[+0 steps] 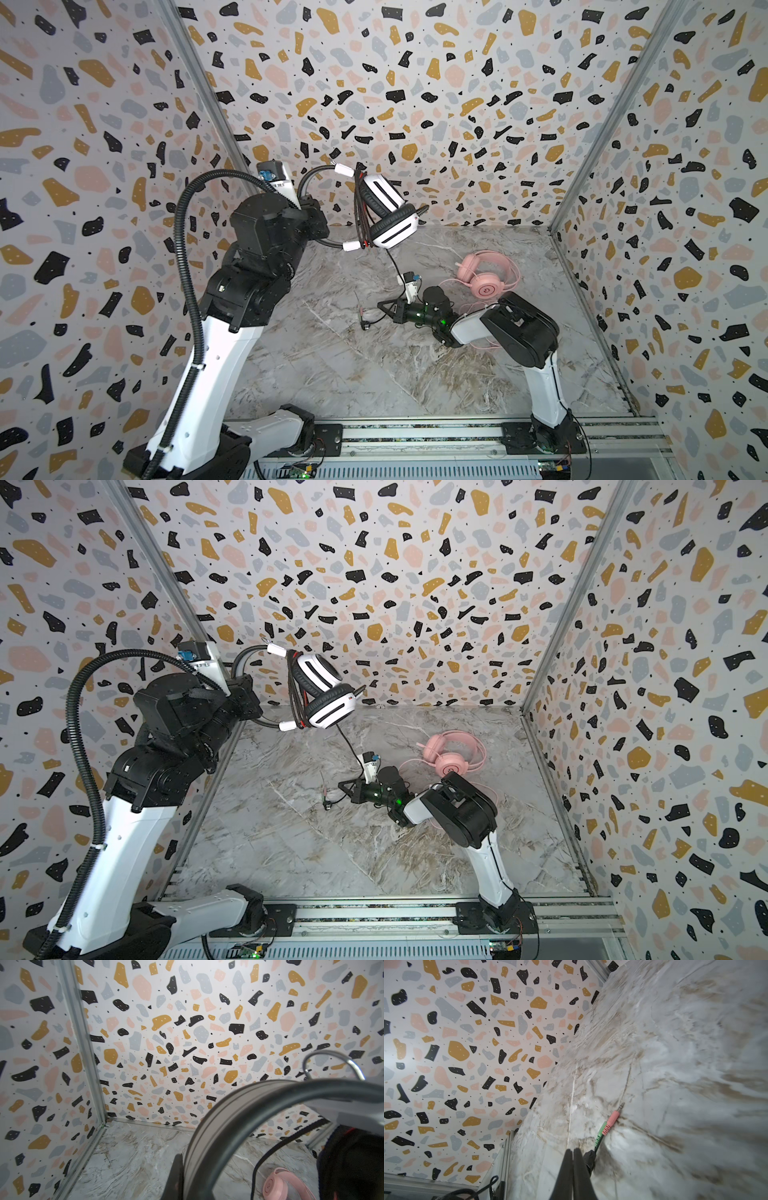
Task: Wrap the headphones
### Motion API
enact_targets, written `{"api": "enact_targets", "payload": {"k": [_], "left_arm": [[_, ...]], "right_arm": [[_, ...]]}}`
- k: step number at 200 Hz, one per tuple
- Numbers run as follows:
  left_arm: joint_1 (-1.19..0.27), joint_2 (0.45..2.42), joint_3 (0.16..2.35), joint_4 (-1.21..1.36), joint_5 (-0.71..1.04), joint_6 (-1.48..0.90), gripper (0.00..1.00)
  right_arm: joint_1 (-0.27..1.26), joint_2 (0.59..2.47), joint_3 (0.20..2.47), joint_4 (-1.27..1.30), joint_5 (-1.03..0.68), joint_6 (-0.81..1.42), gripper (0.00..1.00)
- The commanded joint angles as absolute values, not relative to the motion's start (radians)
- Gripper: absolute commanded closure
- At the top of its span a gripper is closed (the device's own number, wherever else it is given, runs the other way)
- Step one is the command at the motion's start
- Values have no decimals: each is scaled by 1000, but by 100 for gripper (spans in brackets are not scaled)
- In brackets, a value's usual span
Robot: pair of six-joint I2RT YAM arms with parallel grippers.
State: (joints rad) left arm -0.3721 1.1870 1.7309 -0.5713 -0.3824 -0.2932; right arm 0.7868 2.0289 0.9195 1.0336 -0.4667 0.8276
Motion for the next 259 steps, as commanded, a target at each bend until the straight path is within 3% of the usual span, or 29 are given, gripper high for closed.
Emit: {"api": "enact_targets", "payload": {"k": [1, 64, 120, 191, 259], "left_arm": [[-329, 1199, 1711, -373, -496, -354, 100], [-201, 1333, 1701, -264, -575, -437, 100], [-198, 1396, 1560, -218, -603, -400, 100], [-275, 1366, 1199, -184, -454, -363, 100], [-361, 1295, 1183, -397, -58, -167, 100]], "right_arm": [[804, 1853, 864, 875, -456, 718, 100], [957, 1440, 823, 269, -214, 392, 100], [984, 1249, 1012, -86, -33, 214, 100], [976, 1397, 1490, -405, 117, -55, 99], [845, 1593, 1760, -483, 245, -240, 99]]}}
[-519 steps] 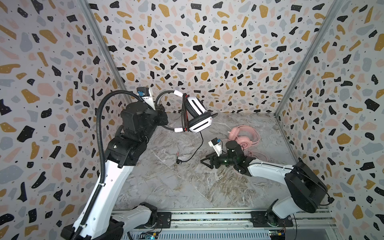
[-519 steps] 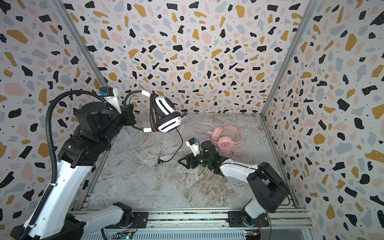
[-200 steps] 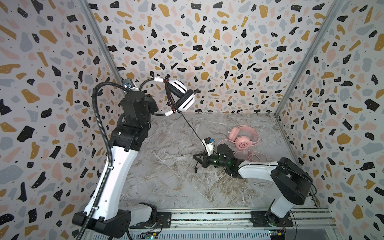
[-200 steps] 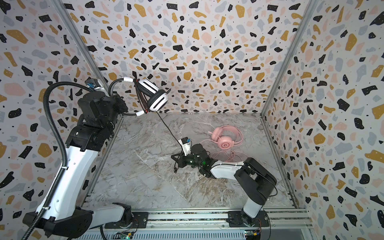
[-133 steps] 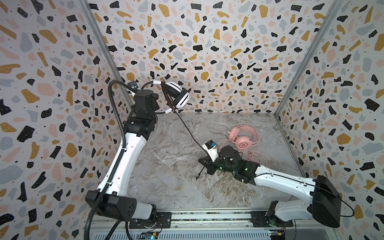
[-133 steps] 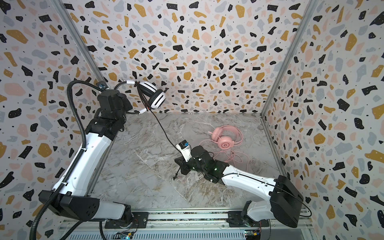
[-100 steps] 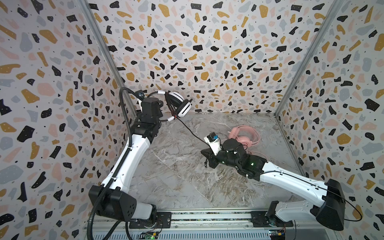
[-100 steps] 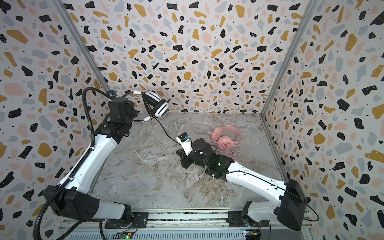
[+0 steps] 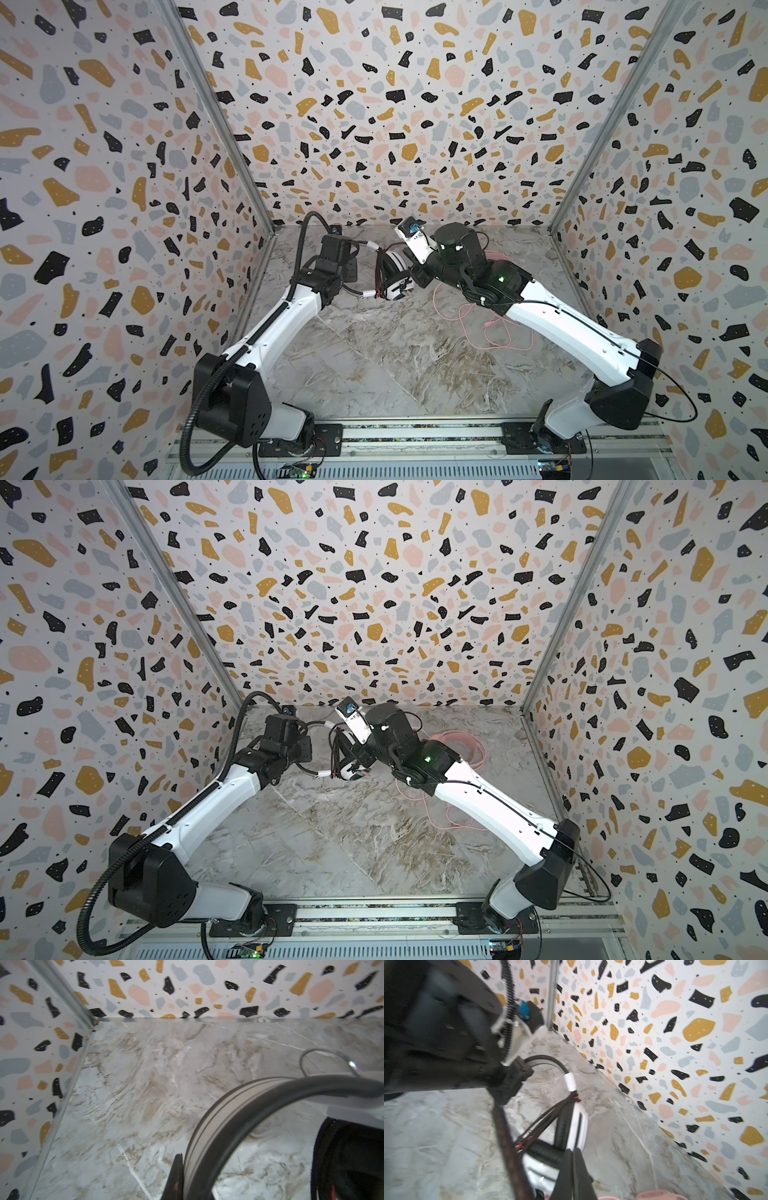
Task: Wrap the headphones
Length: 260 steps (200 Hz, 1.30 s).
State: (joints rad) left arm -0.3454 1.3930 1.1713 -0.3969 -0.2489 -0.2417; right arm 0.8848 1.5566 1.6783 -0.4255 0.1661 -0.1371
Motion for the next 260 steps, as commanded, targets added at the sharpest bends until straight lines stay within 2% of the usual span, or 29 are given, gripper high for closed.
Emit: {"api": "enact_targets", "payload": {"k": [1, 27, 47, 69, 112, 145, 185, 209, 237, 260], "left_arm": [[-361, 1292, 1180, -399, -55, -164, 100], [-363, 1198, 1119, -458, 28, -103, 100], [-364, 1152, 1089, -488, 171, -77, 100], [-364, 1114, 1076, -524, 211, -86, 100], [-365, 1036, 1155, -504, 359, -123, 100], [-363, 1034, 1281, -505, 395, -162, 100], [-362, 1040, 1353, -466, 514, -228, 100], [-363, 1040, 1364, -465, 514, -236, 100], [-364, 1040, 1376, -466, 503, -251, 100], [-363, 1039, 1387, -470, 505, -257, 100]], "right_arm": [[844, 1596, 1763, -484, 250, -243, 100], [794, 1656, 1811, -479, 302, -285, 99], [744, 1688, 1827, -456, 226, -254, 99], [724, 1716, 1808, -423, 143, -223, 99], [703, 1756, 1709, -387, 31, -163, 99], [678, 1718, 1565, -277, -121, -73, 98], [670, 1713, 1511, -212, -264, 5, 95], [641, 1686, 1422, -55, -425, 101, 88], [602, 1684, 1328, 137, -544, 226, 75], [601, 1707, 1317, 217, -606, 284, 69]]}}
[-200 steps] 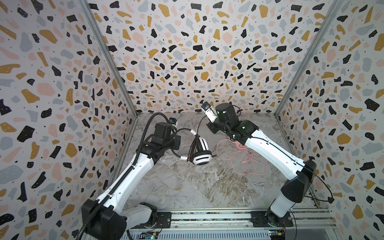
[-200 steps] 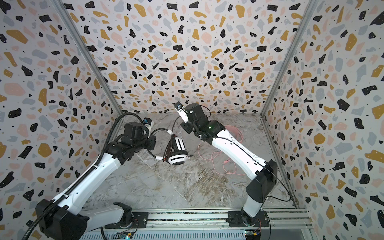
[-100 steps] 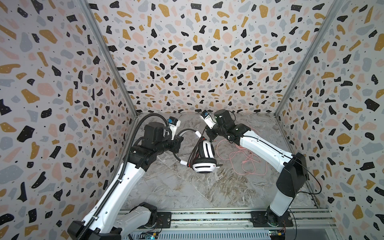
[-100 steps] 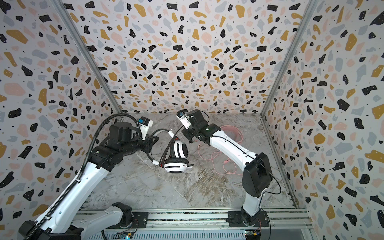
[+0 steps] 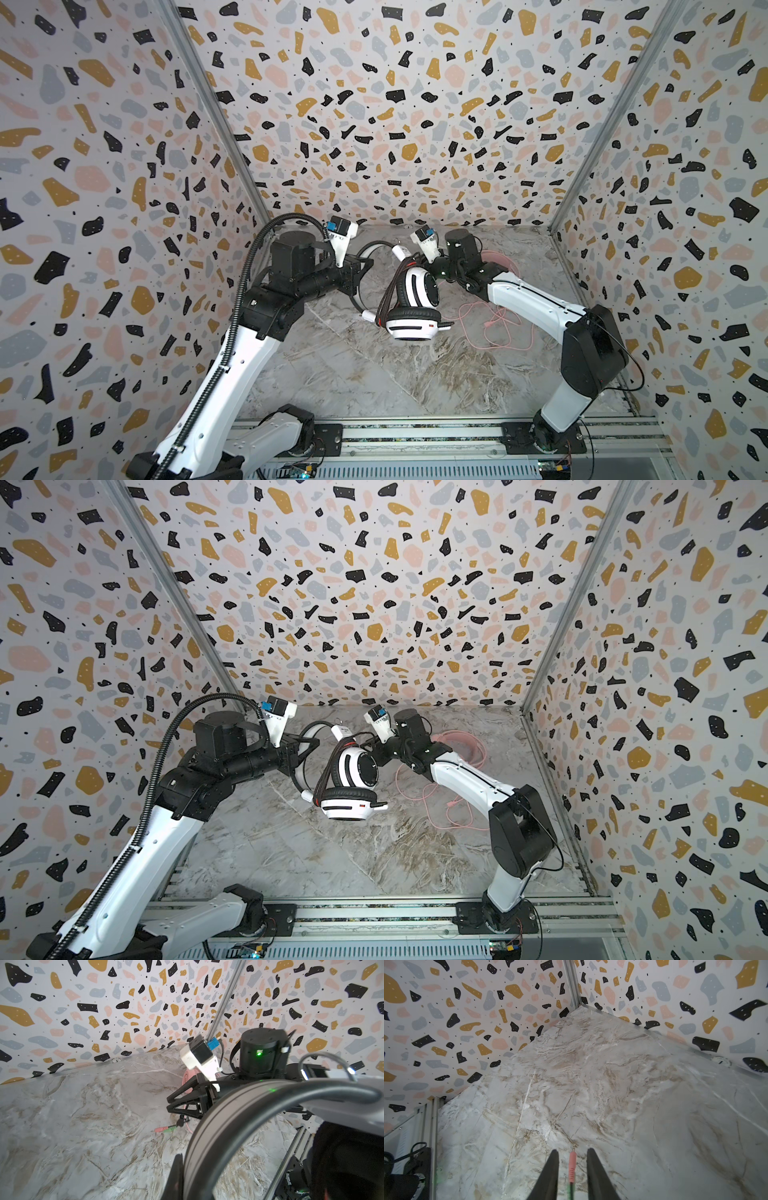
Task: Wrap the headphones
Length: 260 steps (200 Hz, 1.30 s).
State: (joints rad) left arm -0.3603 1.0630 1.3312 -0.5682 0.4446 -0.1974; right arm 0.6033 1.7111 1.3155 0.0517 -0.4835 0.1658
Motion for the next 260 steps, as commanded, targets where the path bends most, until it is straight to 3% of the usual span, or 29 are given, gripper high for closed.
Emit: {"api": "enact_targets", "payload": {"k": [1, 23, 56, 69, 120, 157, 220, 260], "left_arm": [[-362, 1039, 1387, -471, 505, -258, 100], [-363, 1040, 1403, -477, 489, -265, 100], [-364, 1041, 1427, -460, 423, -297, 100], [-363, 1041, 1430, -427, 382, -328, 100], [-363, 964, 1269, -117, -106, -666, 100], [-363, 970, 1182, -91, -384, -783, 100], [-362, 1002, 943, 44, -550, -818, 100], [-363, 1072, 852, 92, -461, -795, 100]], "right_arm": [[600, 1707, 1317, 220, -608, 286, 69], [601, 1725, 1307, 264, -631, 318, 70], [601, 1706, 1255, 285, -635, 328, 87], [602, 1690, 1229, 287, -634, 333, 89], [655, 1586, 1110, 280, -595, 341, 89], [703, 1490, 1050, 256, -566, 361, 89], [818, 1411, 1061, 168, -578, 368, 89], [825, 1410, 1131, 147, -610, 396, 89]]}}
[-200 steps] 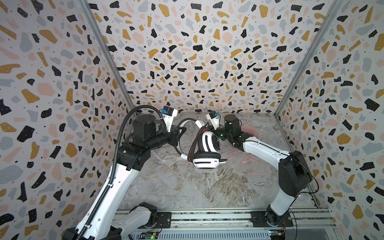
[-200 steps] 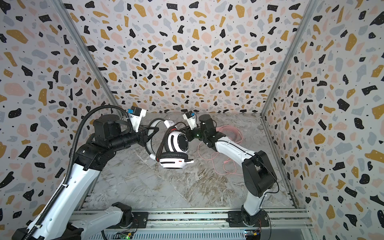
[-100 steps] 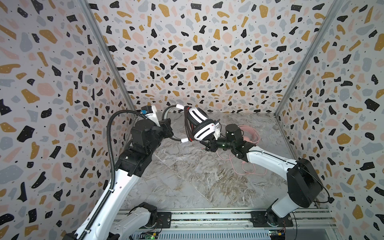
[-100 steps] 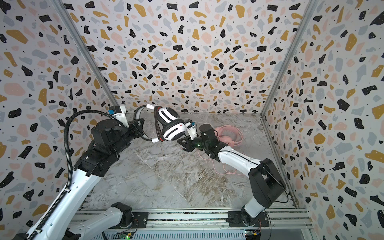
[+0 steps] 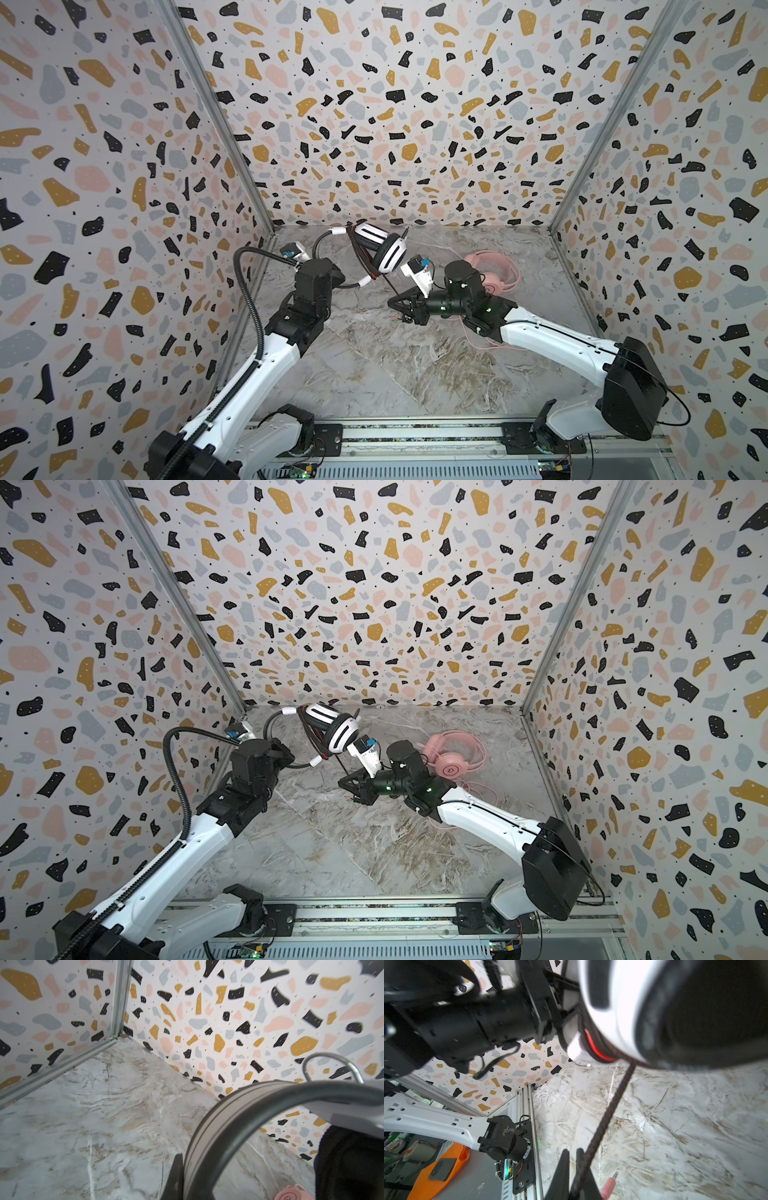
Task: Wrap the headphones
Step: 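Draw the cable down and back around the headset with the right gripper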
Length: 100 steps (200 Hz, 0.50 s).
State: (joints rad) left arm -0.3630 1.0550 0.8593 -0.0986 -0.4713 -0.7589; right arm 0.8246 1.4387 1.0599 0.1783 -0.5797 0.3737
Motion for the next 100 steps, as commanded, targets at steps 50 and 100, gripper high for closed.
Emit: {"api": "enact_targets", "payload": {"k": [50, 100], "left_arm": [[-368, 1115, 803, 83, -345, -823, 100], [-392, 1111, 759, 100, -320, -854, 100]], "right_arm": [[814, 1490, 1289, 212, -658, 475, 89], [739, 1573, 1337, 473, -738, 749, 88]]}}
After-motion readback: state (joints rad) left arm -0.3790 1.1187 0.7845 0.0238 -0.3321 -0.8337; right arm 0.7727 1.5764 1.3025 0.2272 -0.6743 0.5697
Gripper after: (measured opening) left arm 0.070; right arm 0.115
